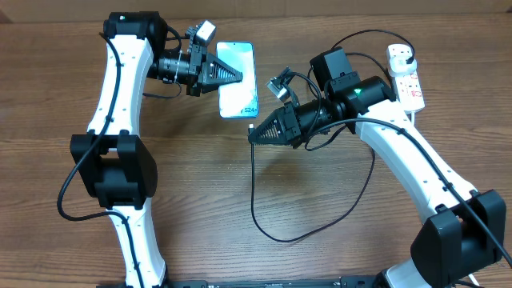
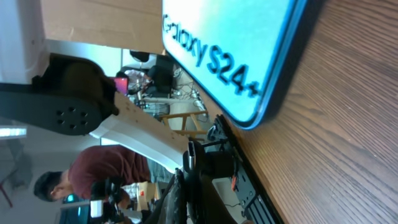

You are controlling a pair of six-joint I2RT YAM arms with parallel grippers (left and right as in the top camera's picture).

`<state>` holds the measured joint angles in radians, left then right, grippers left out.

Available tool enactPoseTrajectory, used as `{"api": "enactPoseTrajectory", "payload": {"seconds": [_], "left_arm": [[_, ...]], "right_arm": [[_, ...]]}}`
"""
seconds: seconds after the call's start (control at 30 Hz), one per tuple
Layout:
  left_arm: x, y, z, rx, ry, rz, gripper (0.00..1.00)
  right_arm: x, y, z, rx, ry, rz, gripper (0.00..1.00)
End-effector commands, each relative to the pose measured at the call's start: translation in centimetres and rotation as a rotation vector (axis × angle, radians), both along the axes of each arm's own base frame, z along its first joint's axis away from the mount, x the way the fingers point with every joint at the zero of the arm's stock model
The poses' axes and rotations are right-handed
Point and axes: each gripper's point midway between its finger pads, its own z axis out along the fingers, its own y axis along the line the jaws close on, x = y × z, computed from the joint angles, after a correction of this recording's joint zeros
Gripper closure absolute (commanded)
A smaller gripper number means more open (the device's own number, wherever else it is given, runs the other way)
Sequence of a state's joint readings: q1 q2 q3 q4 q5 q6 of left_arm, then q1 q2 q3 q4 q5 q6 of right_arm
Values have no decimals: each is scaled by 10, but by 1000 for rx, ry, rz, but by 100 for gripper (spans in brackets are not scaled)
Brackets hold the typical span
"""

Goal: Plug charger to phone and switch on socket

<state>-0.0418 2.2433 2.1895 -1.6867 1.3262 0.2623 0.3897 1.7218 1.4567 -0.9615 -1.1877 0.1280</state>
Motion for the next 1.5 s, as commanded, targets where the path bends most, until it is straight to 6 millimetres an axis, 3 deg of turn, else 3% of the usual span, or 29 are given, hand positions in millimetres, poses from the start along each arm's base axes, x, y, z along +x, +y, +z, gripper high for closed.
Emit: {"api": "enactPoseTrajectory", "payload": {"seconds": [0.0, 0.57, 1.03, 1.23, 1.47], "left_arm": [[-2, -3, 19, -37, -35, 2, 96], [-1, -6, 32, -113, -9, 17, 96], [-1, -5, 32, -112, -17, 15, 96], [0, -6, 37, -142, -15, 20, 96], [0, -6, 36, -140, -15, 19, 96]], "right_arm": [[-6, 7, 15, 59, -38, 45, 96], [-7, 14, 14, 68, -68, 65, 96], [14, 1, 14, 65, -71, -2, 96], [18, 1, 5, 30, -39, -23, 96], [16, 7, 13, 135, -19, 33, 96]]}}
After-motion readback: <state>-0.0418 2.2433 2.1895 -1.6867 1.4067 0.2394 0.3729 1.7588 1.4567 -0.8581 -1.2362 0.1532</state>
